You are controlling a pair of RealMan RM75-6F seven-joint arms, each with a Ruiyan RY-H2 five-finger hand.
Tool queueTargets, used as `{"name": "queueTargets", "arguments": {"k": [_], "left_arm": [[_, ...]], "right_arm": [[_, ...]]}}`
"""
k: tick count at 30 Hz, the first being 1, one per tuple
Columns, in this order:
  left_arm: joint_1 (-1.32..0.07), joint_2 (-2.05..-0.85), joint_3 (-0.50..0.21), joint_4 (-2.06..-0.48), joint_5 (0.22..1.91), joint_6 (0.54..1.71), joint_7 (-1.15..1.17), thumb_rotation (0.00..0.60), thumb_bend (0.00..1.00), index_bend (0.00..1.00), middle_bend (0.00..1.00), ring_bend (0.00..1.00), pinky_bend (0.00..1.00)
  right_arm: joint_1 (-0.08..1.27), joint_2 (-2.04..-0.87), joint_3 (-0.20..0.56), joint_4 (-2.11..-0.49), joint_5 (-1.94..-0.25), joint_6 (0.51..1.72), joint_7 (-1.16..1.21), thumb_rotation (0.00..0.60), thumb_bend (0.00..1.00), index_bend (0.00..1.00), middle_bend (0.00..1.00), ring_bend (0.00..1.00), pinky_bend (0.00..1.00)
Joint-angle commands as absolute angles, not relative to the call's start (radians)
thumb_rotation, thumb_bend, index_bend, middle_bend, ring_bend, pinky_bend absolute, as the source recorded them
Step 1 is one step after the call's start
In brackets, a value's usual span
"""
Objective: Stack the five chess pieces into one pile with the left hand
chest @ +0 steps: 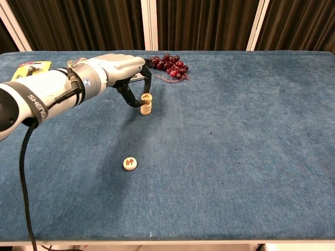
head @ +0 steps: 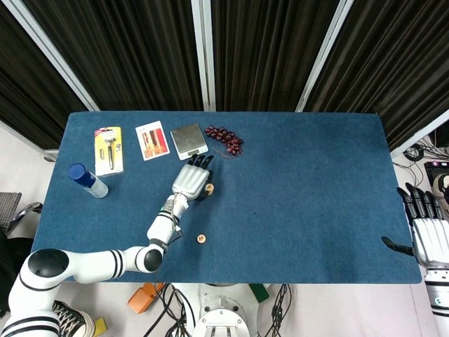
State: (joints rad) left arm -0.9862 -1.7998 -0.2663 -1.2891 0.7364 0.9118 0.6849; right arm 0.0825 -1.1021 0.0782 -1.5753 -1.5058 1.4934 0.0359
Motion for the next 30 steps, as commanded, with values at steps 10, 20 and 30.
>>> {"name": "queueTargets", "arguments": {"k": [10,20,30], "left_arm": [[-0.997,-1.801,-0.252,-1.287,0.723,0.921,0.688,0.6,0.35,0.48,0.0,0.0,0.0],[-1.006,-1.803,-0.241,-1.285,0.706,0.93,0.704,0.6,0.34,0.46,0.0,0.0,0.0],[-1.01,-1.803,-0.234,-1.285,0.697,0.935,0.709,0.6,0.33,0.43,0.0,0.0,0.0]], "right_arm": [[0.081,-1.102,0.078,-1.572,-1.504,1.494,0.041,0.6,0.06,0.0,0.0,0.0,0.01],[0.076,-1.104,0.077,-1.563,-1.504,1.5,0.053,0.6,0.06,0.0,0.0,0.0,0.01],[0.078,-1.105,0.077,-1.559,-1.505,1.496,0.056,0.6,0.06,0.0,0.0,0.0,0.01]]}}
